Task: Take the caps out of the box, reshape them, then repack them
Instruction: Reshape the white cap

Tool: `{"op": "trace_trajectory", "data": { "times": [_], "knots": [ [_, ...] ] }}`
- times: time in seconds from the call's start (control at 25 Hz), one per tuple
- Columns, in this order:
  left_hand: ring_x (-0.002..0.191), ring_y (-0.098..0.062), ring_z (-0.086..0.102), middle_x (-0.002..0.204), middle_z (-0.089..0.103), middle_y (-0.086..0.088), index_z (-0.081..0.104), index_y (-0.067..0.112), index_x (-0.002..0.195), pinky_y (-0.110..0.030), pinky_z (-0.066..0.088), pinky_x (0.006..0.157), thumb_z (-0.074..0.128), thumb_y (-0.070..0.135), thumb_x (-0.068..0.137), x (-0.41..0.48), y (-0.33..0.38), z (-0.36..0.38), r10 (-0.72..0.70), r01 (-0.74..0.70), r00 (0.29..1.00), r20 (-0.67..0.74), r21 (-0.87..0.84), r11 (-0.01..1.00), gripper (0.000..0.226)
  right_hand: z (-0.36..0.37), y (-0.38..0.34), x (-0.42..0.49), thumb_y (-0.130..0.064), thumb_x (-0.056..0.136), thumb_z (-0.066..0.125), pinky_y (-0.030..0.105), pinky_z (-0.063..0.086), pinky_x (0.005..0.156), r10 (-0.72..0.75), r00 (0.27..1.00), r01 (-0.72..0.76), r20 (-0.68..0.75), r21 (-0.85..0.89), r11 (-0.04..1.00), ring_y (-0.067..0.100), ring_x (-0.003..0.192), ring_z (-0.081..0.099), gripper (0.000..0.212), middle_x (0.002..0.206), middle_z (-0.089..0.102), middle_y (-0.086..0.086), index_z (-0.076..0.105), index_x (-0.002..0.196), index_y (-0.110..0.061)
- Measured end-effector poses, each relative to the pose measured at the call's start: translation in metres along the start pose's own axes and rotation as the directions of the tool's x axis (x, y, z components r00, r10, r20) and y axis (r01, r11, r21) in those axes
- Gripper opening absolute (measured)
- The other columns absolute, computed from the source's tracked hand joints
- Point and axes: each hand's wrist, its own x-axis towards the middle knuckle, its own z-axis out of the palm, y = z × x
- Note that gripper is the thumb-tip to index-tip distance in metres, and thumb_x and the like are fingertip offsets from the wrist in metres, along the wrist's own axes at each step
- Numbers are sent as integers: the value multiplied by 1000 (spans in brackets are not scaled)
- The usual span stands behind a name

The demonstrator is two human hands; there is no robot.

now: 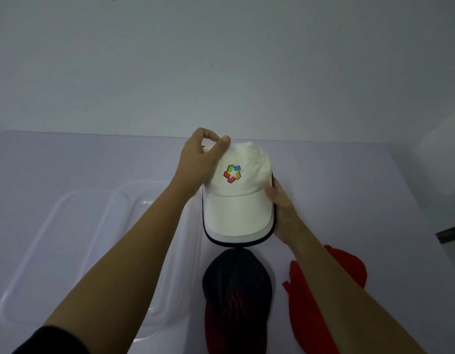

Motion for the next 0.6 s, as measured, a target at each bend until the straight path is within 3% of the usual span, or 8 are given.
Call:
{"op": "trace_trajectory", "data": {
  "times": [0.12,0.2,0.28,0.4,0.52,0.6],
  "knots": [
    [82,-16,66,87,67,7,64,23,83,-33,53,74,57,46,88,0,-3,-7,41,-55,988,147,96,994,24,1,5,-4,-41,76,71,37,55,87,29,993,-28,-118,9,1000,30,113,61,65,124,64,11,50,130,-11],
    [77,-14,65,82,68,2,68,20,78,-30,50,71,62,51,82,0,0,-14,10,-95,938,348,228,969,32,1,7,-4,-37,80,64,38,56,85,7,979,-6,-205,3,1000,30,110,63,54,119,66,10,53,127,-12],
    [72,-20,59,82,66,-9,70,12,77,-27,41,66,70,50,76,3,3,-17,-7,-189,889,459,380,906,38,2,10,-3,-38,82,65,40,55,88,-45,964,33,-261,-48,998,26,108,64,52,120,66,8,53,127,-13],
    [65,-14,53,76,65,-8,68,4,80,-24,38,62,66,40,83,4,10,-16,-5,-214,864,504,375,902,36,5,12,-1,-38,87,62,37,55,89,-81,947,45,-312,-119,992,20,109,63,50,124,62,2,48,131,-19],
    [64,-3,54,73,61,8,62,16,86,-8,39,57,53,35,93,2,15,-9,65,-335,835,547,411,848,22,7,12,-1,-47,87,54,32,55,82,-7,951,-36,-310,-133,990,15,106,62,52,122,59,-3,40,133,-27],
    [68,-3,56,78,64,5,61,17,93,-9,40,59,49,35,95,3,14,-4,81,-382,825,559,447,809,21,6,18,-1,-55,82,52,29,55,74,72,953,-98,-295,-74,992,13,101,64,59,119,61,-3,40,132,-28]
  ]
}}
